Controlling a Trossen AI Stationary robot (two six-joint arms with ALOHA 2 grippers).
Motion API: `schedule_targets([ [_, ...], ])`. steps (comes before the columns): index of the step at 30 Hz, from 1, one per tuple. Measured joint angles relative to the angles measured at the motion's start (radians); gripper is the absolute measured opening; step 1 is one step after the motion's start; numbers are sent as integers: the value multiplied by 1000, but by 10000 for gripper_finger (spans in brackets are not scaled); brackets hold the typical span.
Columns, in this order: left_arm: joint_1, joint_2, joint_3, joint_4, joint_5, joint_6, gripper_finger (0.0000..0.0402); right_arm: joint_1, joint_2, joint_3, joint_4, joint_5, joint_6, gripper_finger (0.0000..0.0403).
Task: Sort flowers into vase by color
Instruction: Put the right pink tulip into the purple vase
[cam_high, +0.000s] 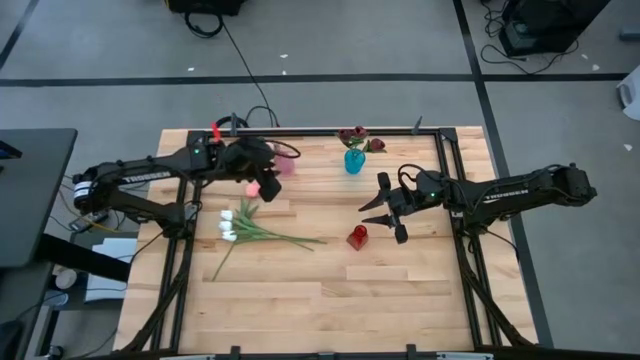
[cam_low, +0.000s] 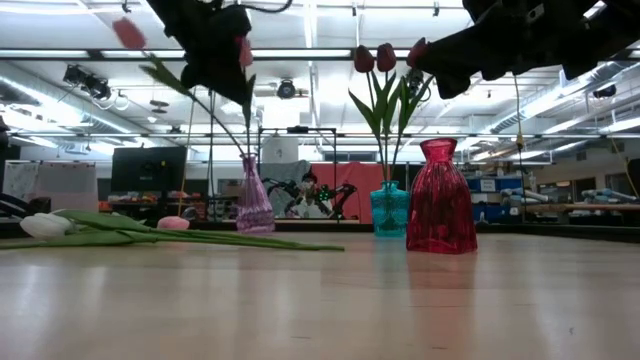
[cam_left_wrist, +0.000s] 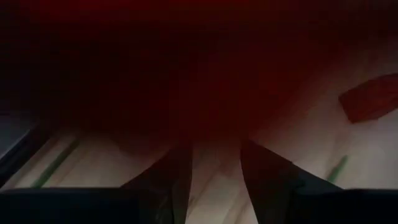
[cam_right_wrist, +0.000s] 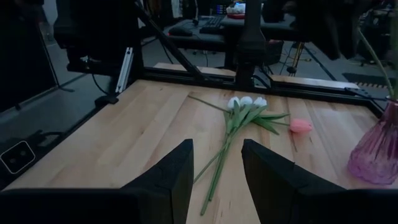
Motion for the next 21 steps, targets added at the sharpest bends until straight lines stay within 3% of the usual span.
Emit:
schedule_targets([
  [16,17,-1,73,150,22,104,137,0,0,0,0,0,4,149],
  [21,16,-5,73,239,134,98,137,0,0,0,0,0,4,149],
])
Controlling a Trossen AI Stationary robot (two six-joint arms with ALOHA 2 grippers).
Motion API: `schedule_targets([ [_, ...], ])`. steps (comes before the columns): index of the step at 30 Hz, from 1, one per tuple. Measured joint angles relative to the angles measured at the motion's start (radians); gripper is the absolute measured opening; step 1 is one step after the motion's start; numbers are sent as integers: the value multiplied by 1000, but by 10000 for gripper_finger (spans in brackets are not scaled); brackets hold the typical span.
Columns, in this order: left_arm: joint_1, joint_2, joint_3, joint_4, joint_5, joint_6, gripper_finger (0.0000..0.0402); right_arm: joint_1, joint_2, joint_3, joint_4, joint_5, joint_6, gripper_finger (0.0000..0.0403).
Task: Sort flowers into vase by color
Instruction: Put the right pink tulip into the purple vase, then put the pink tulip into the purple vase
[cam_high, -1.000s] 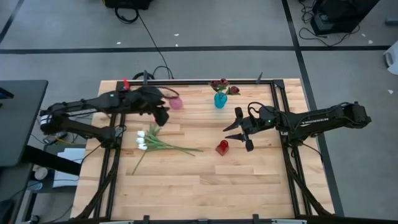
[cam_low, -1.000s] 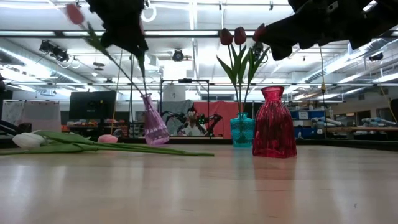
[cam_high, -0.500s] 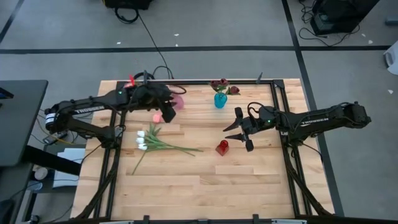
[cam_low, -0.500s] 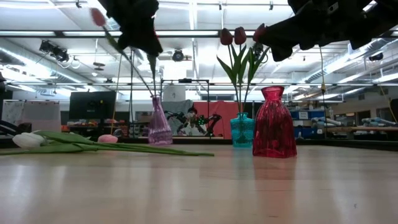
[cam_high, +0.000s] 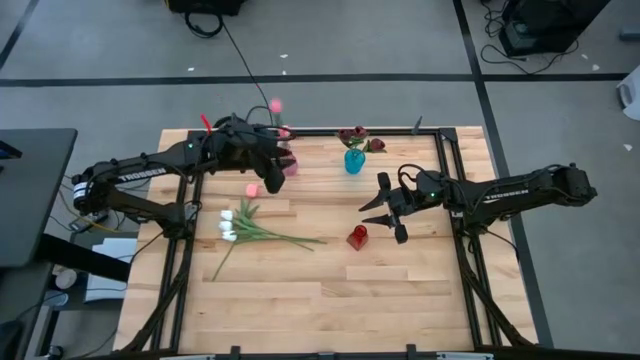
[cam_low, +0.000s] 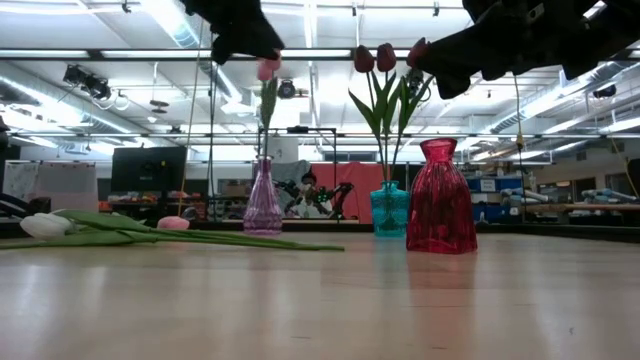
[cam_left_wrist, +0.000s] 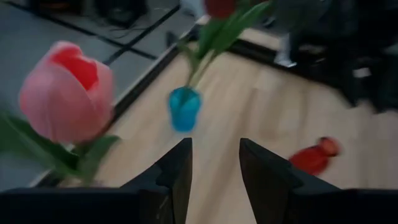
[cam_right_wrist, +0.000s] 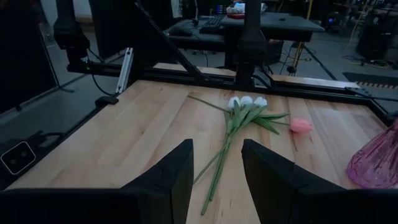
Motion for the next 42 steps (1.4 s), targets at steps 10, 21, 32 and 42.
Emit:
schedule_targets([
  [10,-100,-6,-9,-336,139,-354,137,-9,0,0,-25,29,1,149],
  [21,-397,-3,-194,-413,-169,-795,137,-8,0,0,-34,20,-8,149],
  [32,-522,52,-357,-307,-363,-1198,137,-7,0,0,-22,19,-16,149],
  [42,-406,206,-356,-451,-410,-1166,137,0,0,0,-9,21,-34,149],
])
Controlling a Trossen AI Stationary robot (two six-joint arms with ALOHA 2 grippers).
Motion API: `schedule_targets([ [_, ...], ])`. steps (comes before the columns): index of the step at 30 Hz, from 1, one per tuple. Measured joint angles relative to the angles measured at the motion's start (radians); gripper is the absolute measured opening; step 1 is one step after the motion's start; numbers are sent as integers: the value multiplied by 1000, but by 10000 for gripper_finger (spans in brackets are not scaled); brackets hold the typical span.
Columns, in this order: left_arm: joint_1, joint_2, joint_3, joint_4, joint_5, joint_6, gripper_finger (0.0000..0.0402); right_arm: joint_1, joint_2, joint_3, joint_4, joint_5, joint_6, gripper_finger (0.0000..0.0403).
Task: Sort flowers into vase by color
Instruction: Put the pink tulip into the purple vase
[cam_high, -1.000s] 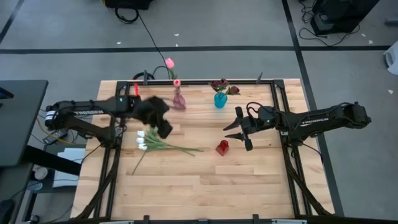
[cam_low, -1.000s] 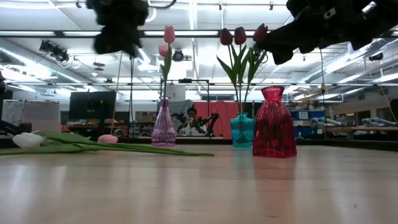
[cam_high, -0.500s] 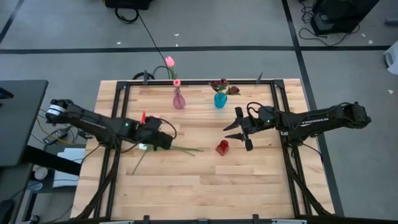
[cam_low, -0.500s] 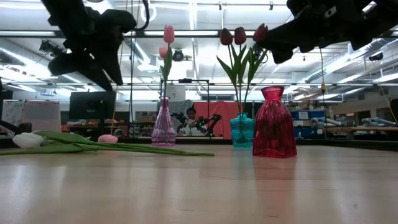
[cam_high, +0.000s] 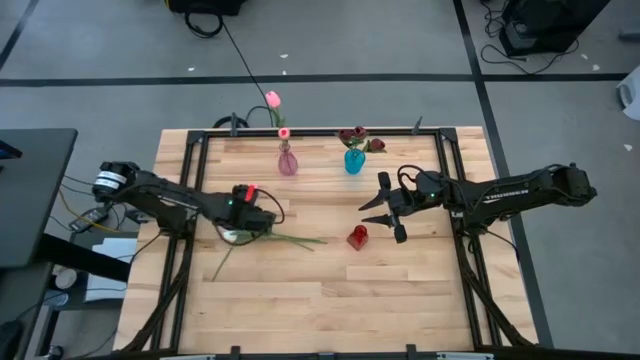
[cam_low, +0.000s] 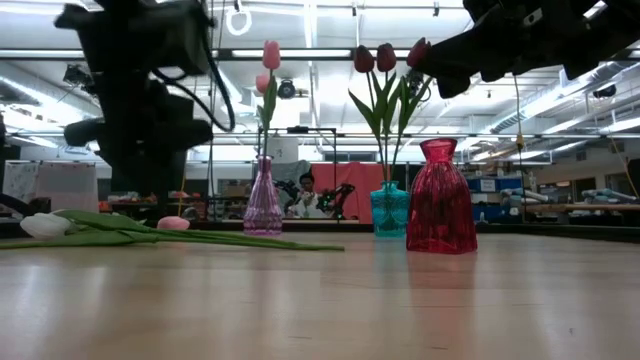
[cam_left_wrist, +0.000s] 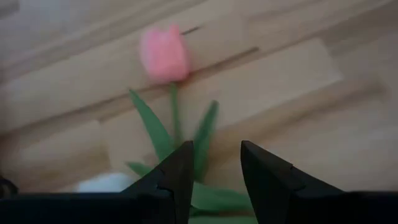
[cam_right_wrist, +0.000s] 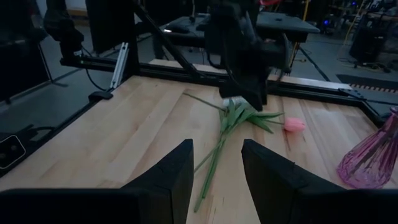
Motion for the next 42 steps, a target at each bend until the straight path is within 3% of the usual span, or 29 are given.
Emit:
schedule_targets([
  [14,230,68,-3,53,81,278,135,0,0,0,1,-3,-2,149],
  [19,311,67,-93,234,183,367,135,0,0,0,1,-3,-8,149],
  [25,356,62,-156,260,194,382,130,0,0,0,1,-3,-8,149],
  [31,357,67,-122,255,217,417,89,0,0,0,0,-3,-19,149],
  [37,357,69,-70,259,271,507,12,0,1,0,0,-3,-19,149],
  [42,352,49,11,304,210,634,14,0,2,0,1,3,-18,149],
])
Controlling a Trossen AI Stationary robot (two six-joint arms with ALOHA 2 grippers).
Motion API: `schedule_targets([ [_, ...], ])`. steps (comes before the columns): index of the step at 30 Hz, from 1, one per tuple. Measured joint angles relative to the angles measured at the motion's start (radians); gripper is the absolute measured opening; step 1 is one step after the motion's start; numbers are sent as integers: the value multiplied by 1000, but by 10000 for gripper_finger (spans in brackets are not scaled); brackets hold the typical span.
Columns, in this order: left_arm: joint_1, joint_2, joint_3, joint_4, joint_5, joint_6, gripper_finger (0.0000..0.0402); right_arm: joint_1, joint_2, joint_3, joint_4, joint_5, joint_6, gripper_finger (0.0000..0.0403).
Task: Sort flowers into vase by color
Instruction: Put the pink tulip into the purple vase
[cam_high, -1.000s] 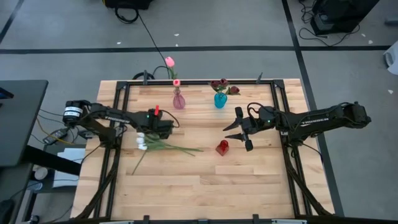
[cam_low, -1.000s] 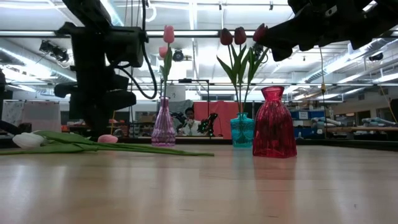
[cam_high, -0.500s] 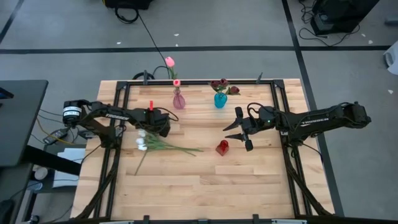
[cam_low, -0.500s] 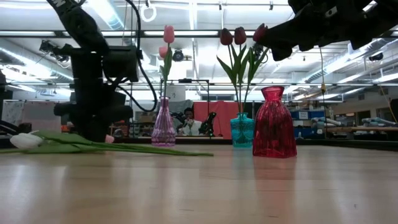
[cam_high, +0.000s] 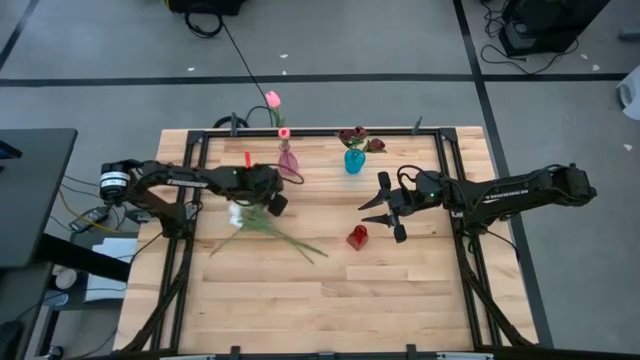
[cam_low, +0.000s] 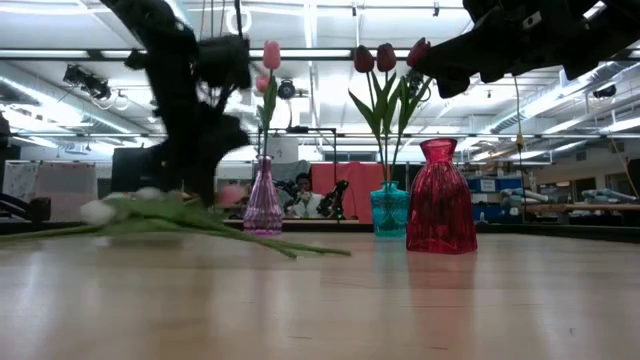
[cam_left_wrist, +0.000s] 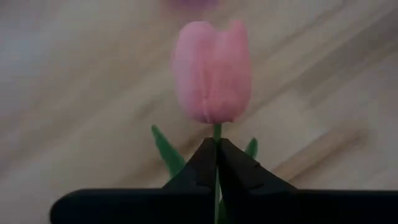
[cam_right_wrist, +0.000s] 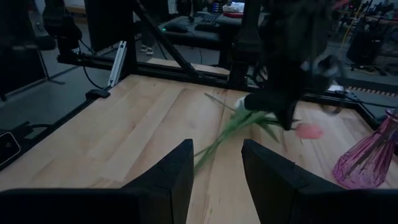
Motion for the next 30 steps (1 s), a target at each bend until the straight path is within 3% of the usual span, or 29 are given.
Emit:
schedule_targets([
  [4,-24,-81,54,89,-49,133,12,0,0,0,-5,-5,3,149],
  [11,-96,-358,13,368,-288,465,10,1,0,0,-18,-6,1,149],
  [15,-103,-461,-85,716,-299,692,10,1,0,0,6,-6,-1,149],
  [19,-97,-486,-168,1012,-230,820,11,1,0,0,26,-6,-1,149],
  [30,-93,-489,-207,1191,-226,962,11,1,0,0,38,-6,-5,149],
])
